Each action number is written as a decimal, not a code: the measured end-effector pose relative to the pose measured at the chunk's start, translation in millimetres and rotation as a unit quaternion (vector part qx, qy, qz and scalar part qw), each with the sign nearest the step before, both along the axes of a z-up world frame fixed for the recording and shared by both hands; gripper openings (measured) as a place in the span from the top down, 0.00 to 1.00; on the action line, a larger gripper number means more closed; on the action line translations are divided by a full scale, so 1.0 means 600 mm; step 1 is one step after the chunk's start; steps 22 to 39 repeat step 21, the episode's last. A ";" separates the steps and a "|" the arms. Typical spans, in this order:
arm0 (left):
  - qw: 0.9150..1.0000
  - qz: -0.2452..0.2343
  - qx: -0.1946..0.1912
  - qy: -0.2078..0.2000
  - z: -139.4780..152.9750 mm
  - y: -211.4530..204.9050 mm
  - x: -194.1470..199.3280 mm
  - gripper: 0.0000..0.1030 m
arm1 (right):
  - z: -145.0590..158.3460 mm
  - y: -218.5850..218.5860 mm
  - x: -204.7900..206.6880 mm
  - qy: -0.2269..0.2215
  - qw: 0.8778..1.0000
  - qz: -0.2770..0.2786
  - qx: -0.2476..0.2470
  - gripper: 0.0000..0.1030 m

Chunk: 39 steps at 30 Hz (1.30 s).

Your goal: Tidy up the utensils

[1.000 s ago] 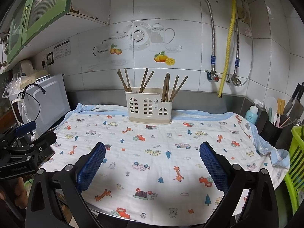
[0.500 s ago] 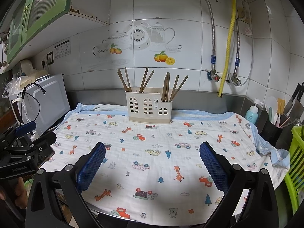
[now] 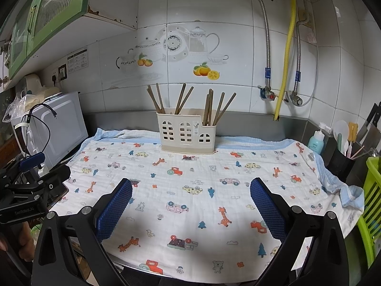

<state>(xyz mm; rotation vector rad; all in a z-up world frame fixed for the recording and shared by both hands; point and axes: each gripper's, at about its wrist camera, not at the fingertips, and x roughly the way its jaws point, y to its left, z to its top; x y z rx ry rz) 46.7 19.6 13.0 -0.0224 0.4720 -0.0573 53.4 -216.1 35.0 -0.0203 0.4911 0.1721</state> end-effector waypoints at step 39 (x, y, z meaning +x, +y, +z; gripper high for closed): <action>1.000 -0.004 0.006 -0.001 -0.005 -0.008 -0.003 0.05 | -0.006 -0.001 0.000 0.001 1.000 0.002 0.001 0.07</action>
